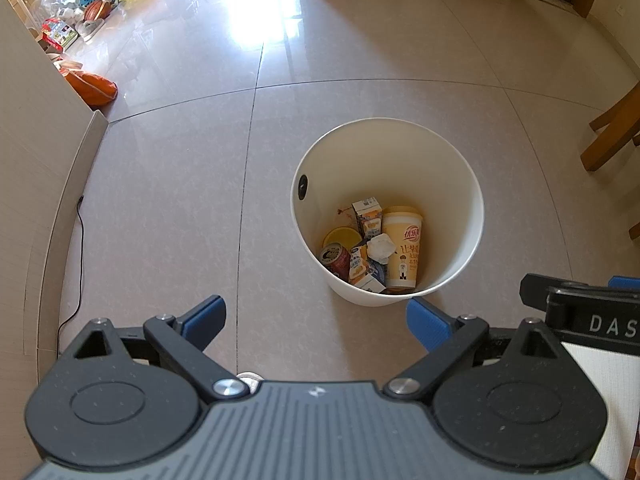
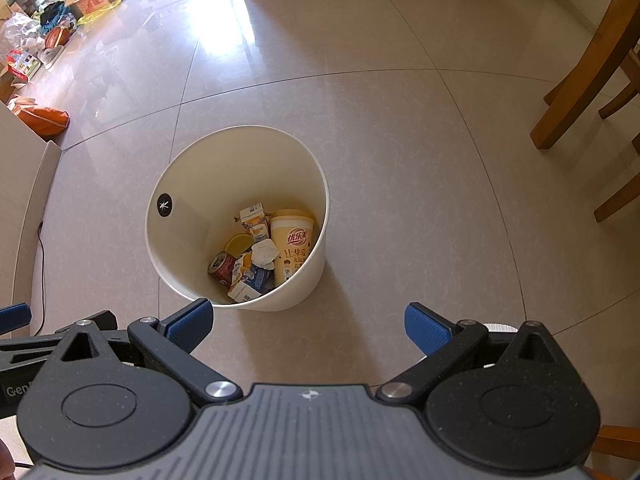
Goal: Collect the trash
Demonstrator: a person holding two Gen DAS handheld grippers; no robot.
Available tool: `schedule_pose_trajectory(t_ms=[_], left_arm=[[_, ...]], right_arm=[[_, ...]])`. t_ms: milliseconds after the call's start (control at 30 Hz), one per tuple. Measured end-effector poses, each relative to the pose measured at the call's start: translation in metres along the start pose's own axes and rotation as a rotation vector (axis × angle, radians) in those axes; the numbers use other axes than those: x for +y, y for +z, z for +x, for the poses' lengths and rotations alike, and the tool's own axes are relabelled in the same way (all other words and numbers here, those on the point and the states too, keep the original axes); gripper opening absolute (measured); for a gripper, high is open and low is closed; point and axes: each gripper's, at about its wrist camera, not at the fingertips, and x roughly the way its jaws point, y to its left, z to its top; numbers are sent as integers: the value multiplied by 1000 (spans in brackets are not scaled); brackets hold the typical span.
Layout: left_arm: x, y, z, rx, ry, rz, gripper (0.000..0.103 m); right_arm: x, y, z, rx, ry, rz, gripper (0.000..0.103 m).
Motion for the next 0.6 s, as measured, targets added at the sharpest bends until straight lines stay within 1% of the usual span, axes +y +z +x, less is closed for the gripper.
schedule_pose_trajectory(t_ms=[600], left_arm=[[0, 0, 0, -1, -2, -4, 97]], right_arm=[[0, 0, -1, -3, 1, 5, 103]])
